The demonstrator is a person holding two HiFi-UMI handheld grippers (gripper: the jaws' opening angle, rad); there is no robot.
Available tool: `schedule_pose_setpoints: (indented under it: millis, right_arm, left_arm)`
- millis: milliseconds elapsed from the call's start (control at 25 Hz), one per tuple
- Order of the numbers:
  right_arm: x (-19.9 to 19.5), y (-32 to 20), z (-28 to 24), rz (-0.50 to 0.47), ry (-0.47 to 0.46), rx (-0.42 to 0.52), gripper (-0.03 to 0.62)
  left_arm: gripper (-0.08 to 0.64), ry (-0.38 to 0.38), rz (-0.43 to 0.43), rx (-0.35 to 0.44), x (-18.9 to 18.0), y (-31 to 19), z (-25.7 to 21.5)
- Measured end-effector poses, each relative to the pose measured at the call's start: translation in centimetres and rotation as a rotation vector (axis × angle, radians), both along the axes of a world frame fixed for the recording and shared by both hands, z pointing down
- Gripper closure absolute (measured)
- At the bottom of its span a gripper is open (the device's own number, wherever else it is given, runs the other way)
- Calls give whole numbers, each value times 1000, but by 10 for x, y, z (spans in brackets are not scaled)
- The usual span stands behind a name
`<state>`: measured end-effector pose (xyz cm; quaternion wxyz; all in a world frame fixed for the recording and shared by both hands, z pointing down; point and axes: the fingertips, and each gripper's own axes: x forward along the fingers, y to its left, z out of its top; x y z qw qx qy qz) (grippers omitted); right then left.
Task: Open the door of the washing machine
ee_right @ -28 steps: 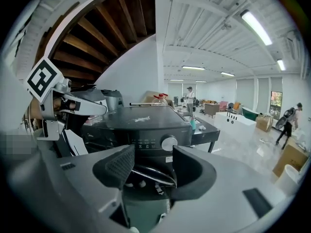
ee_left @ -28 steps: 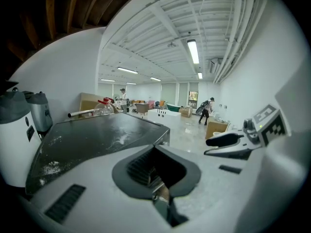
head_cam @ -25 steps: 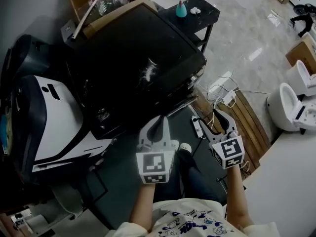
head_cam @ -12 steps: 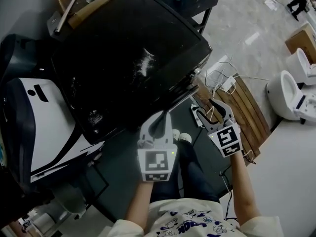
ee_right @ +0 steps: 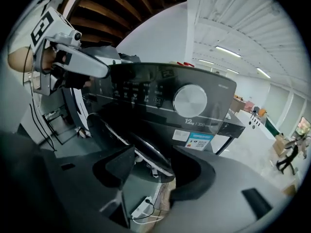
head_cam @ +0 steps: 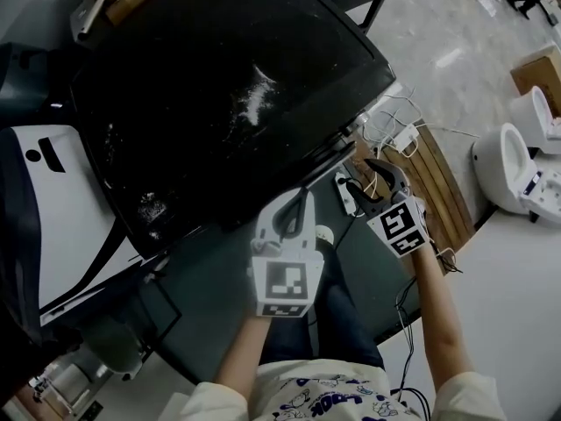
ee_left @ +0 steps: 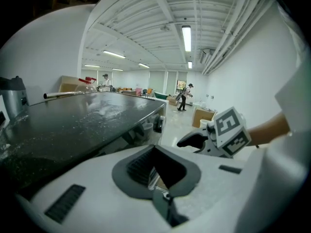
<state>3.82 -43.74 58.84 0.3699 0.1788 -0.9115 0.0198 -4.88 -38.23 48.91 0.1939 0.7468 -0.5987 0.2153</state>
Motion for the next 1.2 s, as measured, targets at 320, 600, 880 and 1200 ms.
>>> schedule_pose_setpoints:
  millis: [320,600,880,1200]
  right_arm:
    - [6,-18,54,-102,115,5,345]
    - [7,-39,82,-163,177,1,347]
    - [0,-50,107,-231,224,-31,347]
    - [-3,-53,134,-339,275,-48,347]
  left_arm:
    - [557,6,8,-27,6,-8,26]
    - [557,17,18,-38,11,-18,36]
    - [557,51,3,-55,17,-21,43]
    - [557,47,-5,-75,14,-21,51]
